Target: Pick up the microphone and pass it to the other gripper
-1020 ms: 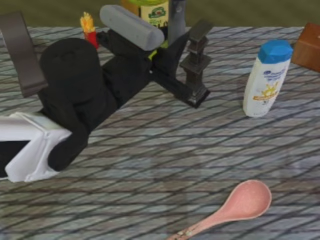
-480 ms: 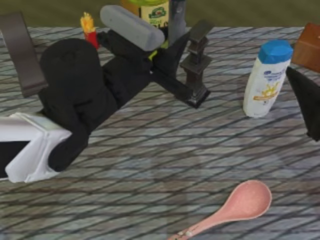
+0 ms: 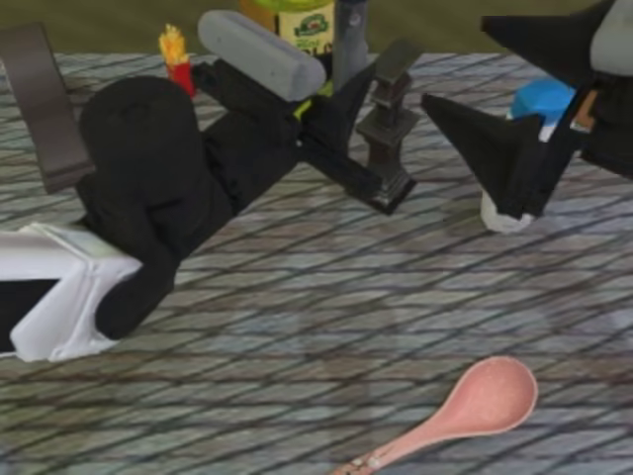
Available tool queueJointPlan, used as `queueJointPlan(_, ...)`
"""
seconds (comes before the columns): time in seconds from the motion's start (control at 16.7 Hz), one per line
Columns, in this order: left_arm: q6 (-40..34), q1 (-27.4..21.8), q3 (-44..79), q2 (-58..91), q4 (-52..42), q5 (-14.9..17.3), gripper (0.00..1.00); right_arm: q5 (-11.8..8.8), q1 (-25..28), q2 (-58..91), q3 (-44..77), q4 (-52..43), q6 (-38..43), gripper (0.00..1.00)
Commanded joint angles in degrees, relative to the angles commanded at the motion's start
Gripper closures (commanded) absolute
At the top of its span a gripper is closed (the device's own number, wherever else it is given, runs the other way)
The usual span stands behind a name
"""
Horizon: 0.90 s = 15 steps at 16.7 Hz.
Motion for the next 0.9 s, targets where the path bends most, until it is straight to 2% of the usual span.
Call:
queueJointPlan(0.18,0.0,0.0,0.0,0.0,0.0,0.0,1.0,-1.7,0.9,3.0,2.0,1.8,0.0,0.0)
queueJointPlan(0.54,0.0,0.0,0.0,0.0,0.0,0.0,1.0,-1.1,1.3,3.7,2.7,1.8,-0.1,0.0)
queueJointPlan(0.66,0.0,0.0,0.0,0.0,0.0,0.0,1.0,0.6,3.1,7.0,6.0,1.9,-0.1,0.0)
queueJointPlan(0.9,0.0,0.0,0.0,0.0,0.0,0.0,1.0,5.8,8.2,16.5,15.0,2.0,-0.4,0.0)
